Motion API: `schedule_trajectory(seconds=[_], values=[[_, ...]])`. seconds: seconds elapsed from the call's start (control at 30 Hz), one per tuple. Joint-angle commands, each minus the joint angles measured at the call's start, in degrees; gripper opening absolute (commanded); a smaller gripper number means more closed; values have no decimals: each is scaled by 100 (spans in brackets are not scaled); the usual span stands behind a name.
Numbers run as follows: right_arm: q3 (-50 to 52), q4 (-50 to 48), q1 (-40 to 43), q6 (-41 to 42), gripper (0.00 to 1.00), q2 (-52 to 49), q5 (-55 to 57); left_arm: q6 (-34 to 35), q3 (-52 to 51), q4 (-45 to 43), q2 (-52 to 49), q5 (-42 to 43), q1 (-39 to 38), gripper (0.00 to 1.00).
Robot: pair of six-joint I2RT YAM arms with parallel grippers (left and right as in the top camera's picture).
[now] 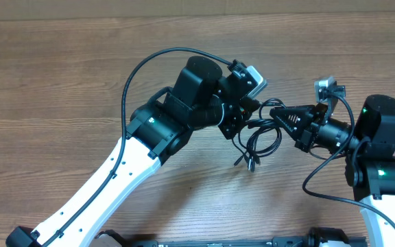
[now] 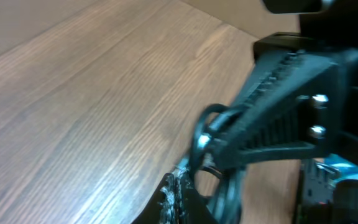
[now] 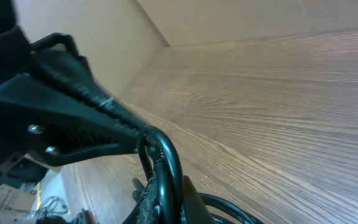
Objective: Untangle cables
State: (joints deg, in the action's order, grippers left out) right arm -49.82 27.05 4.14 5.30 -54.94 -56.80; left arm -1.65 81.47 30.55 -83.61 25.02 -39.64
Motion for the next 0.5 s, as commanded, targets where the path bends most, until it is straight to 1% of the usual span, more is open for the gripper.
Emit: schedule_trajectory(seconds=[0.0, 0.03, 0.07, 0.17, 0.2, 0.23, 0.33, 0.47], values=[[-87, -46, 7, -105, 4, 4, -380, 20, 13, 9, 144, -271, 15, 21], [-87, -46, 7, -103, 4, 7, -380, 17, 11, 9, 144, -271, 9, 31], [-87, -46, 7, -105, 4, 4, -378, 15, 11, 9, 144, -269, -9, 35], [-87, -44, 7, -105, 4, 4, -369, -109, 13, 13, 144, -254, -81, 41], [-87, -39, 11, -103, 4, 4, -308, -275, 11, 72, 155, -262, -87, 49], [-87, -35, 11, -101, 4, 4, -223, -356, 13, 125, 168, -302, -81, 54], [-87, 33, 11, -101, 4, 4, -63, -365, 13, 249, 271, -404, 39, 60], [-87, 68, 11, -103, 4, 4, -26, -391, 13, 232, 448, 55, 186, 66]])
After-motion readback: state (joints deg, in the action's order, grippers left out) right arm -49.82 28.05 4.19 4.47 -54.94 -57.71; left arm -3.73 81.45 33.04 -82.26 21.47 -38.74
